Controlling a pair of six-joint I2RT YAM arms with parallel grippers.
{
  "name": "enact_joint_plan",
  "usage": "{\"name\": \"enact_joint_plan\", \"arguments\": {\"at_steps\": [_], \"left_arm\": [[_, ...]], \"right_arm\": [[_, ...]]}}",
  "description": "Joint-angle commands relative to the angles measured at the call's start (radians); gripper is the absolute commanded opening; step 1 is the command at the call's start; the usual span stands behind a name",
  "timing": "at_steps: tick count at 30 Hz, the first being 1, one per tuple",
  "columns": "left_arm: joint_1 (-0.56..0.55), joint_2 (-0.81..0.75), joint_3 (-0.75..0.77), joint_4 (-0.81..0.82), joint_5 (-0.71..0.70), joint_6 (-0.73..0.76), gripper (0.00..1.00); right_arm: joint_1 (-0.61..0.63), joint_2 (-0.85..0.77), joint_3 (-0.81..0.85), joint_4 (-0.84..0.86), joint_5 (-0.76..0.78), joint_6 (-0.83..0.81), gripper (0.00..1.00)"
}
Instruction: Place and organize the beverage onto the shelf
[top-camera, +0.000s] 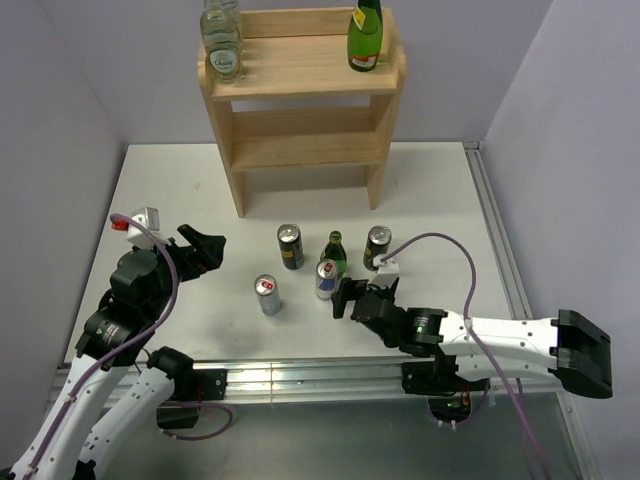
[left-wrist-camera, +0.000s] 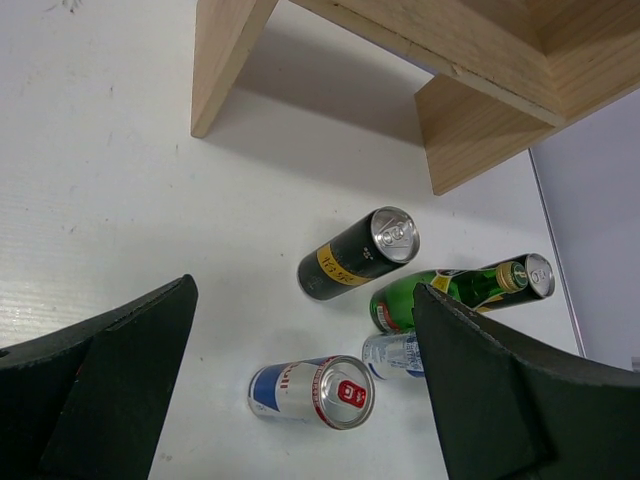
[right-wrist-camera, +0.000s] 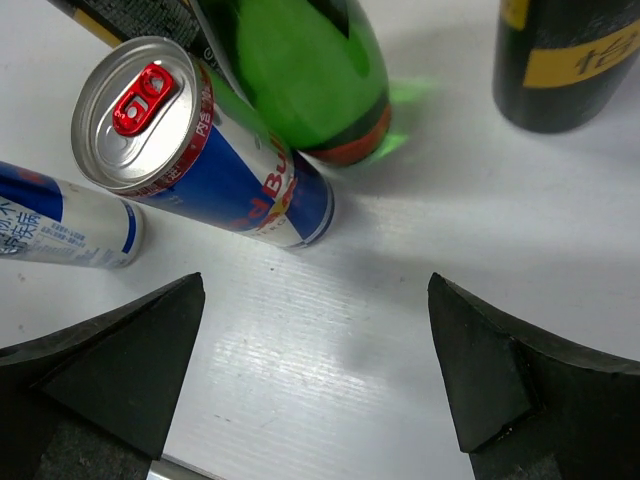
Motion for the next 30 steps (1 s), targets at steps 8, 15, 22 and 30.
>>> {"name": "enact_joint_plan", "arguments": {"at_steps": [8,15,22,30], "left_arm": [[-0.012,0.014,0.002,0.038,0.002,0.019,0.96],[-0.034,0.014,0.005,0.032,-0.014,0.015,0.96],[-0.057,0.014,0.009,0.026,-0.030,0.013,0.96],[-0.065,0.014,0.009,0.026,-0.028,0.015,0.96]], "right_arm": [[0.016,0.251,0.039,0.301,-0.004,0.023,1.00],[0.010,0.391,0.085,0.380,0.042,-0.061,1.00],[-0.044,0.489,0.103,0.510,0.068,-0.138,1.00],[-0.099,0.600,0.135,0.605,0.085,-0.213,0.97]]}}
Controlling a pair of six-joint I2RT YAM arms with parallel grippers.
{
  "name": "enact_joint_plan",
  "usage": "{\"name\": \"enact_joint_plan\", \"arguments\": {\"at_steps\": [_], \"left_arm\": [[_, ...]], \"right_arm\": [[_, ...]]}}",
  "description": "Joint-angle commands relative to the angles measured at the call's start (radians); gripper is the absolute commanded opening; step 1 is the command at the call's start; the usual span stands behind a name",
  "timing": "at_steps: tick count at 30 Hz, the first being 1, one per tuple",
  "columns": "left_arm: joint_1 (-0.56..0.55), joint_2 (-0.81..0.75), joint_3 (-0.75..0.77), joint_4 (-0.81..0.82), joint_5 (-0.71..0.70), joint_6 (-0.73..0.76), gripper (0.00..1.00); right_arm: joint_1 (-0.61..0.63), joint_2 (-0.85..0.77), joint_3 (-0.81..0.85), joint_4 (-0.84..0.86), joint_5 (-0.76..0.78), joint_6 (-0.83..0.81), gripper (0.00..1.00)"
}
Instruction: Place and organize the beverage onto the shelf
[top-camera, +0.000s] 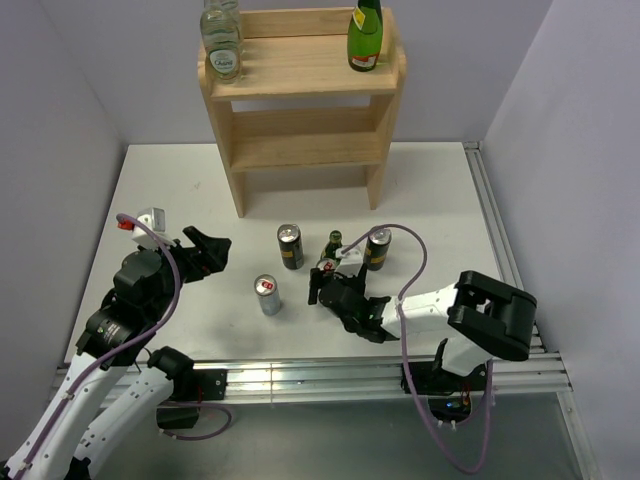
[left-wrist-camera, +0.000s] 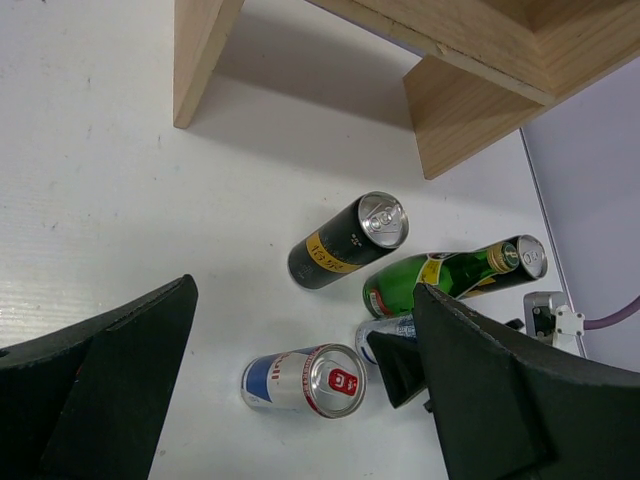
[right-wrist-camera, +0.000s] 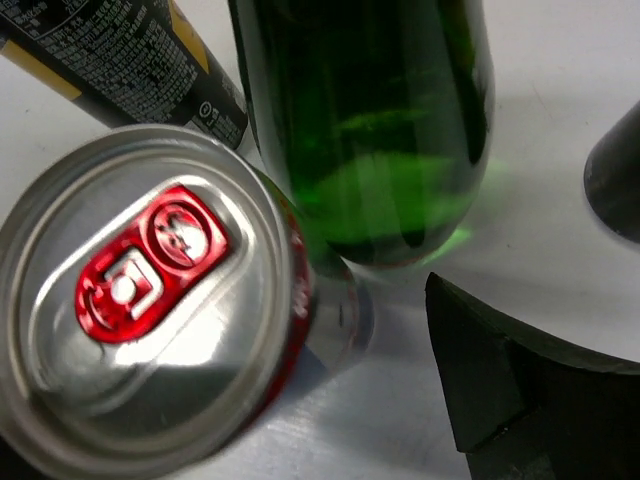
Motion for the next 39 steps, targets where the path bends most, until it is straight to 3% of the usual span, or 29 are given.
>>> {"name": "enact_joint_plan", "arguments": {"at_steps": [1,3,9,15,25,30,39], "left_arm": [[-0.006,0.005,0.009,0.024,-0.011,0.015,0.96],[-0.005,0.005,0.009,0.024,-0.011,0.016,0.96],[-0.005,0.006,0.010,0.025,-0.008,0.018,0.96],[-0.007,0.003,0.009,0.025,-0.004,0.016,0.96],[-0.006,-0.006,0.009,0.027,0.001,0.016,0.96],[-0.005,-0.012,0.007,0.025,-0.004,0.015,0.96],[-0.006,-0.027,0.013,0.010,-0.042,0.006,0.97]], "right_arm": [[-0.017,0.041,0.052,0.091,0.060,-0.045,0.93],[-0.020,0.062,0.068,0.091,0.067,-0.045,0.88],[-0.019,0.078,0.069,0.094,0.065,-0.030,0.59],[-0.014,0.055,0.074,0.045,0.047,0.004,0.00],[0.087,-0.109,0.188,-0.187,0.142,0.001,0.00],[0.116,-0.187,0.331,-0.228,0.154,-0.156,0.00],[0.011,0.016,0.731,-0.193,0.051,-0.472,0.00]]}}
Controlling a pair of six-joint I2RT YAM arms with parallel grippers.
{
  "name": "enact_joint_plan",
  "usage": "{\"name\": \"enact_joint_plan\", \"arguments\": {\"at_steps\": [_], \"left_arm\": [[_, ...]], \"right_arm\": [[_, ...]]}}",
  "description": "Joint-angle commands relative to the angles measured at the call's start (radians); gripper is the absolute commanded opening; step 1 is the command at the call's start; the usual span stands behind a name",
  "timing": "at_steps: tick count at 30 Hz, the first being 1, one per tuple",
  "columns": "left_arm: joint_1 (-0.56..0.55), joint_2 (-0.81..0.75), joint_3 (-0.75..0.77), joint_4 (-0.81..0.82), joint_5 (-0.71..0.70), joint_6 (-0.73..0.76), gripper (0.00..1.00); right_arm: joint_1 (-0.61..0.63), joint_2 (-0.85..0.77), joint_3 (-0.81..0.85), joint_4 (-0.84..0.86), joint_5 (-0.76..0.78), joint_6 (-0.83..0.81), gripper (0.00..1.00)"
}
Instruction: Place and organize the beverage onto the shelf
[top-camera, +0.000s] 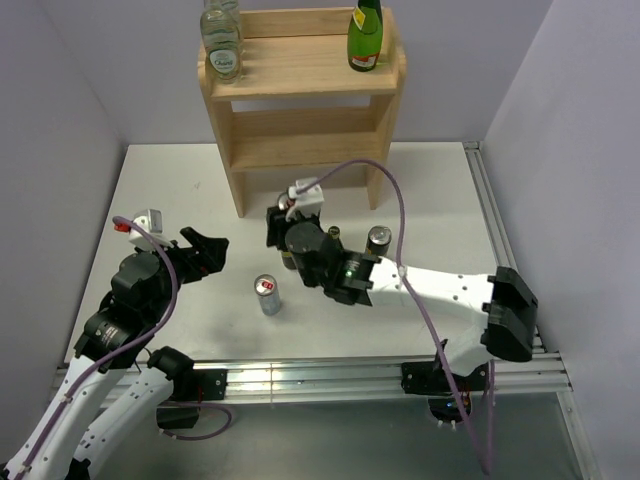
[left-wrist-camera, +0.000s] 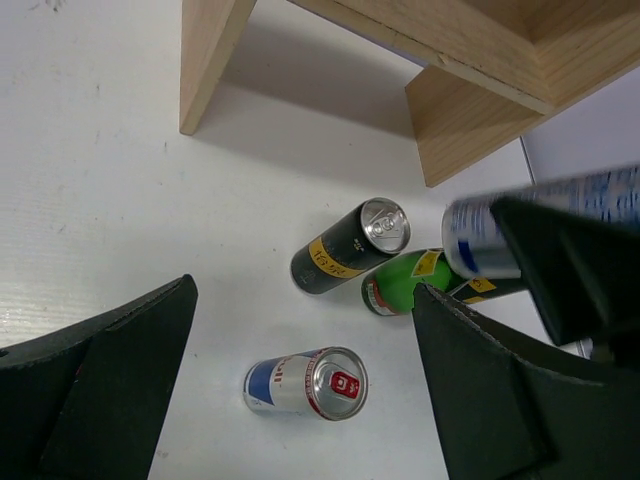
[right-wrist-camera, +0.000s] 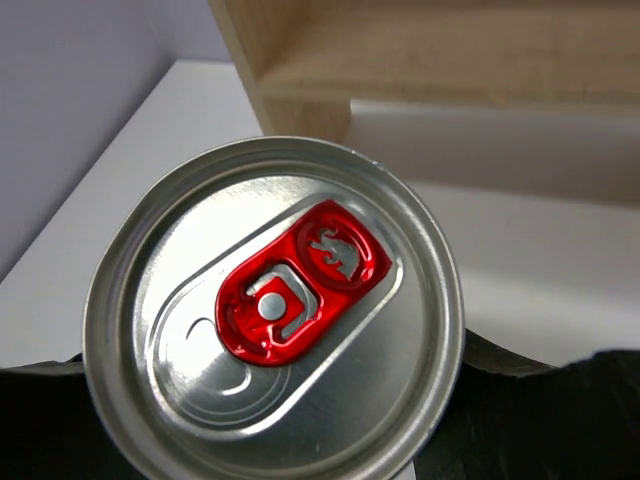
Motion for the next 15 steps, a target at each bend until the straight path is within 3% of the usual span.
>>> {"name": "enact_joint_plan", "arguments": {"at_steps": [1,8,15], "left_arm": [[-0.003,-0.013,0.013,0.011,-0.036,0.005,0.97],[-0.006,-0.011,0.013,0.016,-0.030,0.005,0.97],[-0.006,-0.008,0.012,0.022,-0.019,0.011,0.97]], "right_arm": [[-0.065,0.095,0.180,0.067,-0.031,-0.173,0.00],[-0.188,0.354,0.481,0.010,-0.129,-0.233,0.00],[-0.275,0.509,0.740,-0.039,-0.172,-0.259,0.00]]}}
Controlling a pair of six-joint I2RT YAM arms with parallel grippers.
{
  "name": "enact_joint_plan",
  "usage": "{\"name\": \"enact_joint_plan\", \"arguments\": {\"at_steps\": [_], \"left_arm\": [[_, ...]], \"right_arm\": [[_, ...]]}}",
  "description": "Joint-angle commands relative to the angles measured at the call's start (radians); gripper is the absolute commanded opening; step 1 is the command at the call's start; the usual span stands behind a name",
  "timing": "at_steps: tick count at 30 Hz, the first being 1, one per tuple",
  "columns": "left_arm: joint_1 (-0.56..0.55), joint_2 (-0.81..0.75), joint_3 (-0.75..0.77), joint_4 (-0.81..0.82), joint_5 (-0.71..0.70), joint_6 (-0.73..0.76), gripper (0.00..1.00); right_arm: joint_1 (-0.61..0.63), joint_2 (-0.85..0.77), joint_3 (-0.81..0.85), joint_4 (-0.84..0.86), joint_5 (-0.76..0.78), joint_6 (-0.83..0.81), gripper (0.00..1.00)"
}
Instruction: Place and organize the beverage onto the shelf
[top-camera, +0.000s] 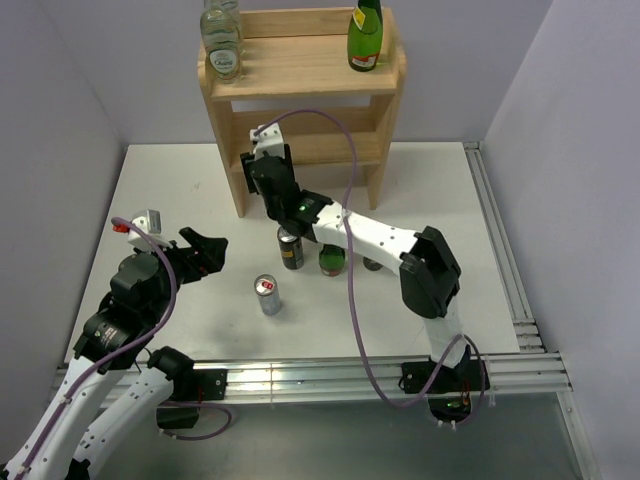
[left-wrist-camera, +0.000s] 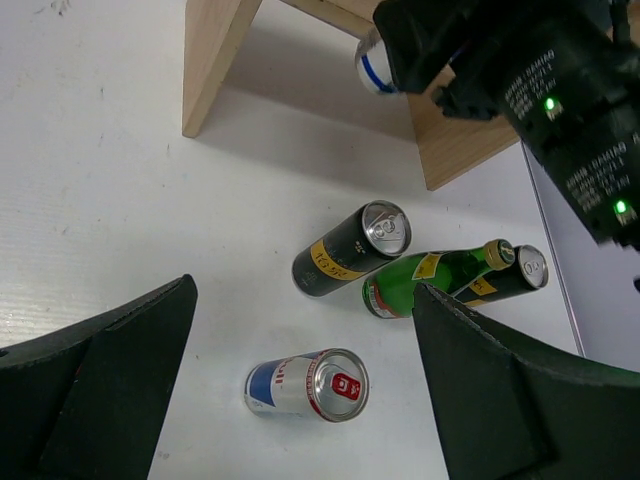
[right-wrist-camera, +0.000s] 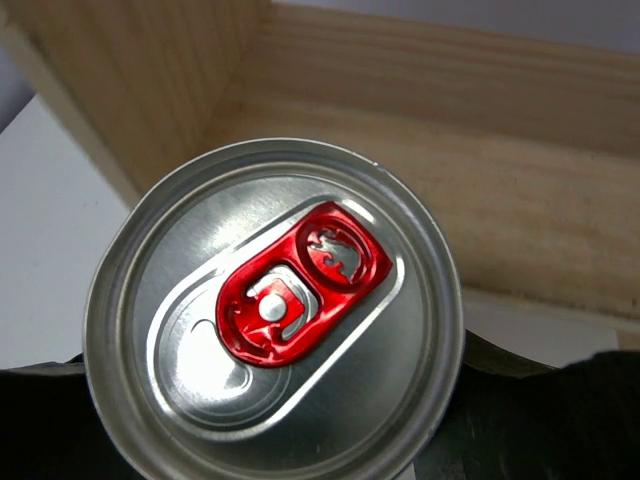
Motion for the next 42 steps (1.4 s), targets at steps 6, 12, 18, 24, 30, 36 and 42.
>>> {"name": "enact_joint_plan", "arguments": {"at_steps": [6,12,18,24,30,36,42], "left_arm": [[-0.002,0.001,0.010,0.027,0.005,0.014,0.97],[-0.004,0.000,0.009,0.030,0.011,0.015,0.97],[-0.004,0.006,0.010,0.030,0.011,0.015,0.98],[-0.002,0.009,0.010,0.030,0.010,0.015,0.98],[-0.004,0.007,0.009,0.031,0.011,0.015,0.98],[-0.002,0.003,0.009,0.030,0.011,0.014,0.98],[-0.002,0.000,0.007,0.031,0.011,0.014,0.98]], "right_arm": [[-0.067,0.088,0.289,0.009,-0.045,-0.038,0.00],[-0.075,0.181,0.400,0.002,-0.059,-0.037,0.00],[-0.085,0.307,0.555,-0.036,-0.073,-0.015,0.00],[-0.088,0.353,0.587,-0.021,-0.094,0.018,0.00],[-0.088,0.367,0.580,-0.005,-0.126,0.051,0.00],[-0.088,0.378,0.578,0.018,-0.140,0.044,0.00],[-0.090,0.393,0.561,0.045,-0.117,0.034,0.41]]}}
